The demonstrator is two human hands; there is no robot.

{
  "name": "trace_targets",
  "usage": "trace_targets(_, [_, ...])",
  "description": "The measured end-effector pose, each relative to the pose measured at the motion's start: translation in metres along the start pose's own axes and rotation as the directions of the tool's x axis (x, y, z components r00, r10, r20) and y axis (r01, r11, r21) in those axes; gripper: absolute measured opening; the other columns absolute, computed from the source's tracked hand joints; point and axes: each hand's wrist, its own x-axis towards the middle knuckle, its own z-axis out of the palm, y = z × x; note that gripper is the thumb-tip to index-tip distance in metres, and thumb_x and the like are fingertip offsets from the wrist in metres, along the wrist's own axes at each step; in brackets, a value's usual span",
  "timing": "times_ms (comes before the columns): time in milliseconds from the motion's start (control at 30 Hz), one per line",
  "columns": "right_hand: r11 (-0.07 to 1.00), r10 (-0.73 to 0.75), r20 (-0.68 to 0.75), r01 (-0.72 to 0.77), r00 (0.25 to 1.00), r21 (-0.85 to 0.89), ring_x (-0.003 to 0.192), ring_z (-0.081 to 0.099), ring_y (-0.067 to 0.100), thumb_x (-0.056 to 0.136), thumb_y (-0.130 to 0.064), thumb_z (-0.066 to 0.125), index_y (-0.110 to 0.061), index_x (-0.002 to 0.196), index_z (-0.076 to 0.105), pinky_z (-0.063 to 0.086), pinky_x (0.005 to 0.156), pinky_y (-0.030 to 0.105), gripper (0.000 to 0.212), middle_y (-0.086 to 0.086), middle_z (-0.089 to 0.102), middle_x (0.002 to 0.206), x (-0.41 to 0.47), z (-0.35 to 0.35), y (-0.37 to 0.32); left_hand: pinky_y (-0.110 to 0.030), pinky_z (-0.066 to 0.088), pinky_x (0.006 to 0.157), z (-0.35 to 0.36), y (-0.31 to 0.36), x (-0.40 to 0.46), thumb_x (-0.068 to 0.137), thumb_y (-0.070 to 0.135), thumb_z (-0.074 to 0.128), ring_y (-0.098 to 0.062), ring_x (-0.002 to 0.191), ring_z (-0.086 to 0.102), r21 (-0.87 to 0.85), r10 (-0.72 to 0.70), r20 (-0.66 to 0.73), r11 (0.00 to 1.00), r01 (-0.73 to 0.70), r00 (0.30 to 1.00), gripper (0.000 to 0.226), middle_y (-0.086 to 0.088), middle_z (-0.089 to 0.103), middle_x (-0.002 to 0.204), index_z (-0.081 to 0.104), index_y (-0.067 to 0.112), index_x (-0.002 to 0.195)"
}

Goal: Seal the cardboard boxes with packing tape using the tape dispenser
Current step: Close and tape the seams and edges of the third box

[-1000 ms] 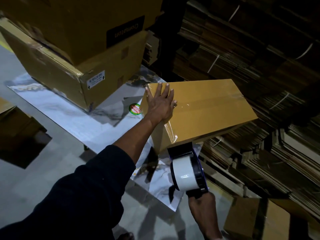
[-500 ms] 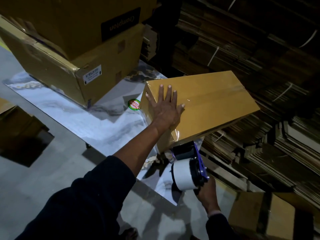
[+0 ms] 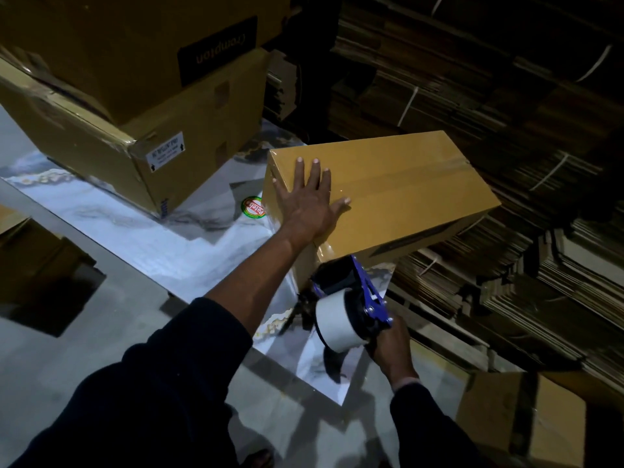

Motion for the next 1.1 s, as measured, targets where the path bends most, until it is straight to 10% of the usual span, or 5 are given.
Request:
trace_targets(233, [0.986, -0.099, 0.034, 0.103, 0.995, -0.134, 0.064, 0.066, 0.041, 0.067, -0.003, 0.079, 0.002, 0.068, 0.068, 0.055, 0.061, 0.039, 0.012, 0.02, 0.063, 0.068, 0.016, 0.036, -0.041, -0.071, 0.015, 0.12, -0.008, -0.022, 0.026, 0.105, 0.067, 0.025, -0.031, 0.159, -0.016, -0.01, -0.023, -0.024, 1.0, 0.022, 0.999, 0.077, -0.002, -0.006, 0.175, 0.01, 0.023, 0.166])
trace_targets(500, [0.995, -0.047, -0.103, 0.037, 0.994, -0.092, 0.107, 0.056, 0.039, 0.084, 0.004, 0.069, 0.005, 0.107, 0.066, 0.031, 0.088, 0.023, 0.023, 0.019, 0.058, 0.101, 0.023, 0.044, -0.035, -0.072, 0.016, 0.119, 0.005, -0.023, 0.027, 0.106, 0.064, 0.019, -0.033, 0.16, -0.012, 0.028, -0.008, -0.098, 1.0, 0.011, 0.995, 0.075, -0.006, -0.002, 0.175, 0.012, 0.02, 0.166])
trace_targets(767, [0.994, -0.103, -0.131, 0.098, 0.986, -0.045, 0.078, 0.06, 0.038, 0.071, -0.002, 0.054, -0.024, 0.079, 0.053, 0.056, 0.076, 0.05, 0.024, 0.012, 0.064, 0.076, 0.035, 0.04, -0.031, -0.073, 0.013, 0.118, 0.006, -0.021, 0.03, 0.107, 0.06, 0.015, -0.033, 0.159, -0.015, 0.105, -0.018, -0.051, 0.994, 0.023, 0.999, 0.072, -0.007, -0.009, 0.174, 0.006, 0.02, 0.166])
trace_targets(1000, [0.787, -0.399, -0.152, 0.253, 0.904, -0.562, 0.057, 0.057, 0.029, 0.068, -0.015, 0.057, -0.025, 0.063, 0.048, 0.02, 0.065, 0.033, 0.014, 0.003, 0.056, 0.058, 0.05, 0.0, -0.045, -0.074, 0.014, 0.118, 0.004, -0.021, 0.028, 0.108, 0.057, 0.017, -0.033, 0.159, -0.013, 0.102, 0.007, -0.046, 0.995, -0.003, 0.999, 0.07, -0.008, -0.007, 0.174, 0.009, 0.019, 0.166])
trace_targets(1100, [0.725, -0.405, -0.111, 0.245, 0.908, -0.644, 0.06, 0.056, 0.026, 0.079, -0.016, 0.052, -0.025, 0.07, 0.05, 0.03, 0.068, 0.035, 0.013, 0.002, 0.056, 0.063, 0.056, -0.008, -0.041, -0.073, 0.013, 0.118, 0.006, -0.022, 0.028, 0.108, 0.058, 0.018, -0.032, 0.16, -0.012, 0.091, 0.011, -0.046, 0.996, -0.006, 0.999, 0.07, -0.007, -0.006, 0.174, 0.009, 0.02, 0.166])
